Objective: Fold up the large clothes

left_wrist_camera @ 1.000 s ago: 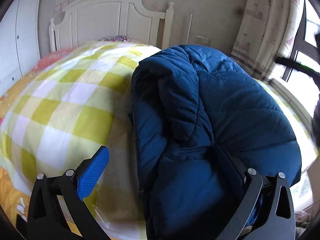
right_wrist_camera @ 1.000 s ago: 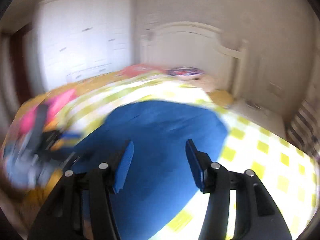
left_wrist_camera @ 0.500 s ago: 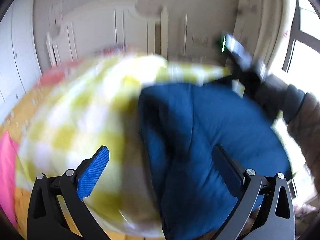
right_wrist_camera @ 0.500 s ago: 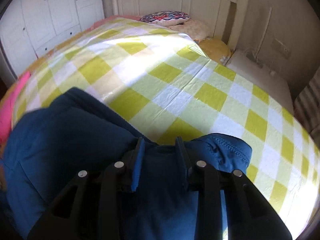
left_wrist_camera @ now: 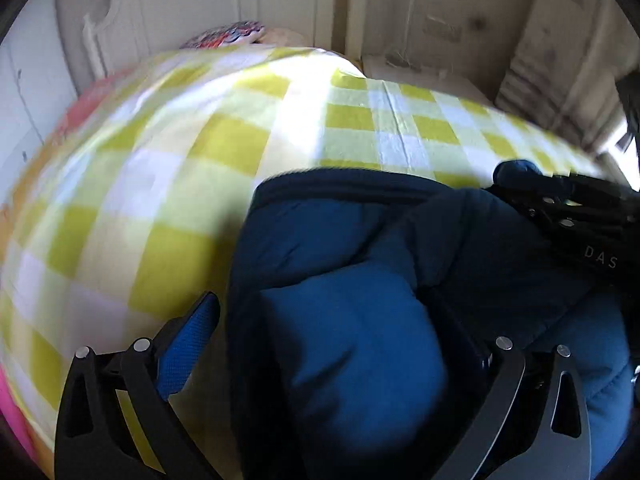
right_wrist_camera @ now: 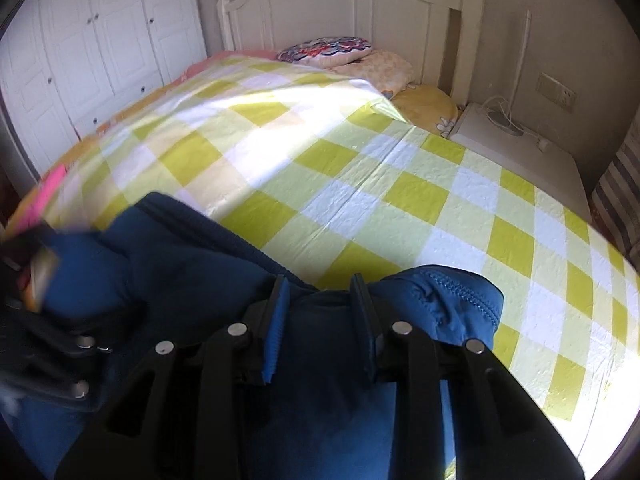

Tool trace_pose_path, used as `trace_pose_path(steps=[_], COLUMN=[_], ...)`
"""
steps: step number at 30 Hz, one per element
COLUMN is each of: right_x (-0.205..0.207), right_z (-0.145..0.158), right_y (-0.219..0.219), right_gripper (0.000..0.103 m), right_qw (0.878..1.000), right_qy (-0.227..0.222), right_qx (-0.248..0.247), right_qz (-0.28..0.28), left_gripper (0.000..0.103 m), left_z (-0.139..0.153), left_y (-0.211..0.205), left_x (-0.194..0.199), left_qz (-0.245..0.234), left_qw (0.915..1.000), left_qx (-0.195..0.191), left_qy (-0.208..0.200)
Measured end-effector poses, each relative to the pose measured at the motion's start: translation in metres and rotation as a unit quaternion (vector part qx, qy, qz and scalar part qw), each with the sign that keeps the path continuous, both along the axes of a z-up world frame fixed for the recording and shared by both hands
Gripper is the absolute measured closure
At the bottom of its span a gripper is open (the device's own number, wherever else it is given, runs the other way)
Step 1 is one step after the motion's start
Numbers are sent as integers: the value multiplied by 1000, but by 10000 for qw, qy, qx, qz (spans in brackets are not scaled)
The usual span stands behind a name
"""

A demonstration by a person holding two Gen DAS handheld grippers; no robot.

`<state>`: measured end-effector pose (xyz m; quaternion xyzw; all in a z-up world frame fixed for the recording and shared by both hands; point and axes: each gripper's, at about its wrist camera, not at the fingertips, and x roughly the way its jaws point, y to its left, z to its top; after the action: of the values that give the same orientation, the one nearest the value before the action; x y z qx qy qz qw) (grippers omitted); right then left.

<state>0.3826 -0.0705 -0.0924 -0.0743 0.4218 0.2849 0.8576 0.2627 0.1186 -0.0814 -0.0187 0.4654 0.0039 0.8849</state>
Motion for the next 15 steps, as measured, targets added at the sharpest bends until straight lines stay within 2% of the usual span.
trace_pose_path(steps=[4,6,7,10,12,13,15], right_x=[-5,-9,-9,-2,7,12,21], right_z=[10,24,32,44,38,27,-7], right_y=[0,-9,-17,-41,-47,-41,-22], right_gripper=[69,66,61,59,58,58,55], right_qw=[9999,9992,9979,9914,9911,9940,9979], right_qy=[-116,-358,-513,-769,-601,-410,97], right_qx=[16,167,278,499,579,426,-194], right_qz=[33,-85,-265,-934,-1034,-923,-608], left_gripper=[4,4,4,4,4,4,4], left_z=[3,4,3,0,0,-1,-1], left_y=[-15,-15,-10,3,0,-1,-1], left_x=[-9,-12,-13,-11,-11,-11,-10], left_qz=[42,36,37,53,62,68,79], left_qw=[9985,9987,9989,9994,9992,9991,9991], left_qx=[506,462,399,254,291,305,309], left_qy=[-227,-227,-225,-242,-277,-291,-295])
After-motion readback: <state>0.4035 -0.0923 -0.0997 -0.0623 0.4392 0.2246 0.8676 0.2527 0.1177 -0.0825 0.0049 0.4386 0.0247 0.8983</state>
